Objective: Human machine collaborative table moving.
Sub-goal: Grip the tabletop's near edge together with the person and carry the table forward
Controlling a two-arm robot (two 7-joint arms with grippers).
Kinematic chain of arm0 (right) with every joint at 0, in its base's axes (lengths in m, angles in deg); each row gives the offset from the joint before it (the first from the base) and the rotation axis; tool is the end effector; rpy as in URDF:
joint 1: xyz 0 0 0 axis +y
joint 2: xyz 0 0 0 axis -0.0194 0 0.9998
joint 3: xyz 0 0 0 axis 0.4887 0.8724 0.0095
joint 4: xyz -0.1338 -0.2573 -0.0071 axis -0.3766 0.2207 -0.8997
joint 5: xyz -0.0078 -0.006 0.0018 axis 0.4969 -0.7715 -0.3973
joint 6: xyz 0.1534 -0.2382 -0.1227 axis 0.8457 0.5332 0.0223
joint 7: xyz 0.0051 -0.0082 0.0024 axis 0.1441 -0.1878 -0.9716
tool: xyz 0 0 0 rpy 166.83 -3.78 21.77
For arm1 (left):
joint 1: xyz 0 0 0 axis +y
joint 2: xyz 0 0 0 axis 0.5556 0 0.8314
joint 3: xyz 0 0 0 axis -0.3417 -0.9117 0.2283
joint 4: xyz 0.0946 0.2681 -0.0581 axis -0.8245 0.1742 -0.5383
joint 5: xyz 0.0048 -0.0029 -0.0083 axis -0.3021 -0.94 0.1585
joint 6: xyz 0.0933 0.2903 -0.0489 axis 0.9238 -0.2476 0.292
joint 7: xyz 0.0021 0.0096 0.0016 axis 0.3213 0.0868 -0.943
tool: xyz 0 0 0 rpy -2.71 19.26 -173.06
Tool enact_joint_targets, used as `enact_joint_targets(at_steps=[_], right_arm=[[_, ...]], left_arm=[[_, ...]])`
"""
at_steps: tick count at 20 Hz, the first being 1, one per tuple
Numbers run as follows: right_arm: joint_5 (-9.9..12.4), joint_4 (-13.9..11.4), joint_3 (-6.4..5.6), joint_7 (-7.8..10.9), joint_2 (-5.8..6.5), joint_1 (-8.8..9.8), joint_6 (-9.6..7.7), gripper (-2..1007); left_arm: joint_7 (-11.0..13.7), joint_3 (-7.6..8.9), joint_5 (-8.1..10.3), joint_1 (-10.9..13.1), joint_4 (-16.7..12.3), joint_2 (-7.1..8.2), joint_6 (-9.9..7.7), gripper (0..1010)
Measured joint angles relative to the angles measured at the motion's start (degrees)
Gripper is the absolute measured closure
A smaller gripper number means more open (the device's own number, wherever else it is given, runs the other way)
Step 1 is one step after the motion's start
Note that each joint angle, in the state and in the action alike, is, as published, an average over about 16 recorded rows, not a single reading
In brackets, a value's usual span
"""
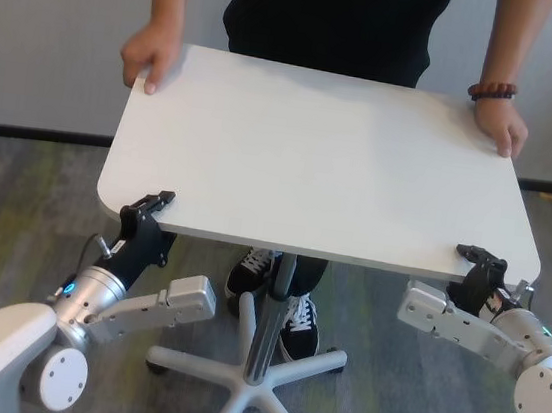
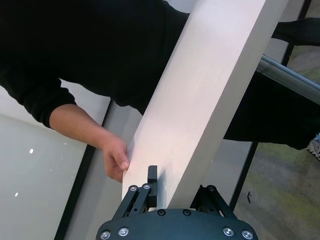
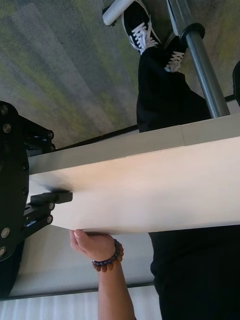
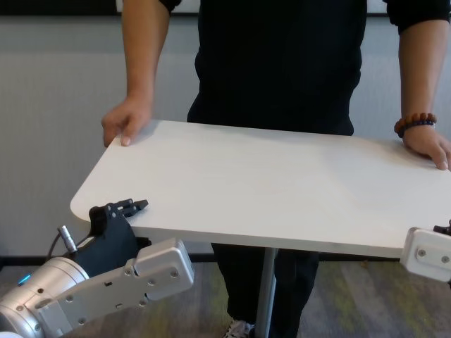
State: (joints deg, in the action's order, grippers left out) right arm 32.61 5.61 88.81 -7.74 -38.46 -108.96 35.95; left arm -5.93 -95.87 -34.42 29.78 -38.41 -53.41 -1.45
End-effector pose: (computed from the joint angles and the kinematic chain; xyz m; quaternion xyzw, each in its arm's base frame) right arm 0.3976 -0.0652 -0.3605 -0.5016 -0.3515 -0.4236 0.6674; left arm 0.4103 -0.0012 -0.3989 0.2990 -0.4918 0.4803 0.6619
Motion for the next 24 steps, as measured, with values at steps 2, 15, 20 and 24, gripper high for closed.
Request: enact_joint_targets(at_steps=[2,15,20,24], right_arm=[[0.1,0.1,0.04,-0.1,-0.03,-0.02,-0.04,648],[0.3,0.1,-0.02,-0.55,-0.09,0.17,-0.37,648],[0.3,0.1,-0.01,-0.49,-0.07,0.17,-0.38,648],[0.3,0.1,0.01,-0.41,-0.05,0.17,-0.4,645]], left_arm=[[0.0,0.01,0.01,0.0,0.0,0.01,0.0,686],[0.0,0.06,0.04,0.1,-0.1,0.04,0.03,686],[0.0,0.07,0.05,0.1,-0.1,0.06,0.03,686],[0.0,0.09,0.06,0.1,-0.1,0.06,0.03,686]])
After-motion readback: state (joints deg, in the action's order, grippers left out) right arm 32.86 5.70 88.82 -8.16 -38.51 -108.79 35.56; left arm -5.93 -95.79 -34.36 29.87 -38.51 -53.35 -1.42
